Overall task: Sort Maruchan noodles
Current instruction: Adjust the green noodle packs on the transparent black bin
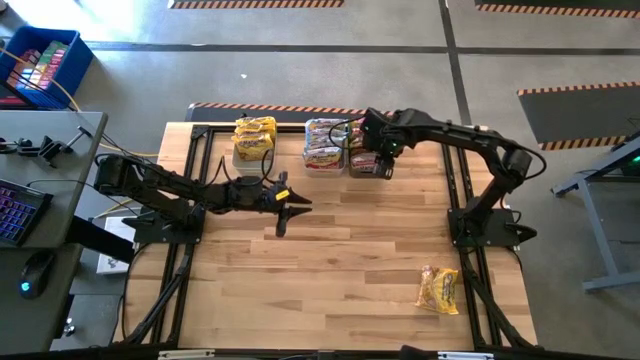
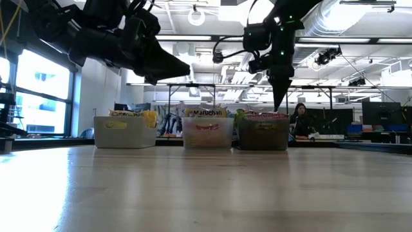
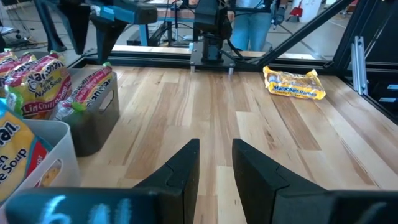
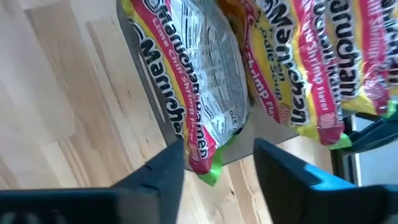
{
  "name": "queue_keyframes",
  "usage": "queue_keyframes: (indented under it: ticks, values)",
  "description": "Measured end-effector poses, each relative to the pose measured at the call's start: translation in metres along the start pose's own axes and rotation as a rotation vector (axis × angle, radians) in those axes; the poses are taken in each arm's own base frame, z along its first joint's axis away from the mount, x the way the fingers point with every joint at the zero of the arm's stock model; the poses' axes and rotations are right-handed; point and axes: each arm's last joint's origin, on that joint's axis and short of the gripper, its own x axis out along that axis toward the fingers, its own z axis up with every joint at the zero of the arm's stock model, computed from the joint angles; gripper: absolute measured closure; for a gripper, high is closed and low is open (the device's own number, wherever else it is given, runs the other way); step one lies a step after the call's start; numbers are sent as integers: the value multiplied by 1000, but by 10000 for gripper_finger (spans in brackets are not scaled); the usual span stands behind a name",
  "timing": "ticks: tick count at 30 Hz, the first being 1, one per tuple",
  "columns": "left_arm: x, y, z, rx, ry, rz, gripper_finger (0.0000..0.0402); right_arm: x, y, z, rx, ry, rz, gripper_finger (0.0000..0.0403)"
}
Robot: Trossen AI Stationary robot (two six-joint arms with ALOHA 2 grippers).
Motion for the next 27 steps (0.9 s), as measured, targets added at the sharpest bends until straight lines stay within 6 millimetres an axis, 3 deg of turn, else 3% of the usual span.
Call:
queue_keyframes:
  ticks: [5, 11, 16, 23, 27]
  values:
    - [0, -1, 0, 10, 0, -3, 314, 14, -2, 3, -13, 36, 24, 187]
    - [0, -1, 0, 10, 0, -4, 314, 30, -10, 6, -21, 63, 21, 193]
    - [0, -1, 0, 13, 0, -4, 314, 31, -16, 5, -8, 53, 15, 246]
    - [0, -1, 0, 12, 0, -4, 314, 32, -19, 5, -40, 28, 70, 384]
    - [0, -1, 0, 12, 0, -4, 314, 31, -18, 8, -53, 7, 89, 395]
